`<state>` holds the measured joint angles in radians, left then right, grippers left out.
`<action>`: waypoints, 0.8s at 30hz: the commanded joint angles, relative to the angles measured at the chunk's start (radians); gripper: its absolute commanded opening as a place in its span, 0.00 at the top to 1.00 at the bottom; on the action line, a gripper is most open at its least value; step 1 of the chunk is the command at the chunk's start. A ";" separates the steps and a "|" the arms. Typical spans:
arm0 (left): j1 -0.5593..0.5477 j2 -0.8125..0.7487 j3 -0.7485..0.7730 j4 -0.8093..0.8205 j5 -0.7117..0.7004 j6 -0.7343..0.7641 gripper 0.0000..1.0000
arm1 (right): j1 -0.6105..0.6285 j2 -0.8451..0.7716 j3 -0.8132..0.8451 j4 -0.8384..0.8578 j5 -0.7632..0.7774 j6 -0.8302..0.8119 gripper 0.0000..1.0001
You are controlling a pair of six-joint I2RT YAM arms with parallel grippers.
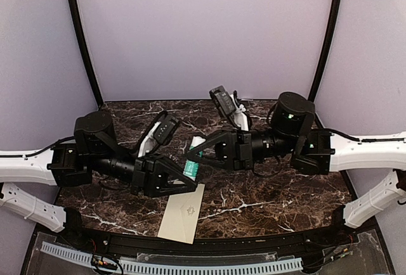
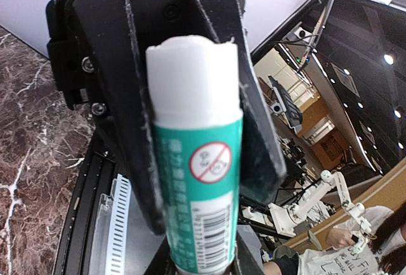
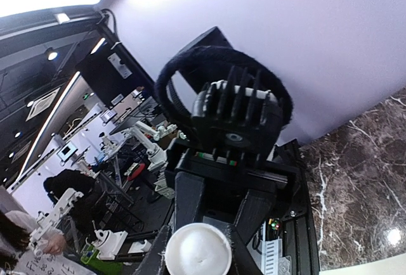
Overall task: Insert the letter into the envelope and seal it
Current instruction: Screw the solid glue.
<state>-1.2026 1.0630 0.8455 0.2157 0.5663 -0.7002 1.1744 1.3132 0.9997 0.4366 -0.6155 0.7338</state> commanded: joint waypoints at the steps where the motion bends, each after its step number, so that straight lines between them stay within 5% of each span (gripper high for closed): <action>1: -0.003 -0.018 0.000 0.125 0.141 -0.021 1.00 | -0.008 -0.029 -0.053 0.214 -0.189 0.022 1.00; 8: -0.003 -0.026 -0.024 0.136 0.100 -0.037 1.00 | -0.007 -0.040 -0.065 0.213 -0.171 0.026 0.99; 11: -0.003 -0.023 -0.025 0.104 0.076 -0.029 1.00 | -0.008 -0.043 -0.051 0.159 -0.134 0.009 0.84; 13: -0.003 -0.023 -0.025 0.093 0.064 -0.024 1.00 | -0.009 -0.056 -0.049 0.120 -0.089 -0.005 0.61; 17: -0.003 -0.020 -0.025 0.080 0.060 -0.014 1.00 | -0.015 -0.108 -0.053 0.003 0.071 -0.025 0.31; 24: -0.003 -0.010 -0.009 -0.041 -0.042 0.029 1.00 | -0.038 -0.164 -0.017 -0.266 0.314 -0.013 0.19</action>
<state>-1.2072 1.0634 0.8291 0.2535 0.6044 -0.7162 1.1492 1.1641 0.9474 0.3359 -0.4625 0.7208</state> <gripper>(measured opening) 0.221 0.804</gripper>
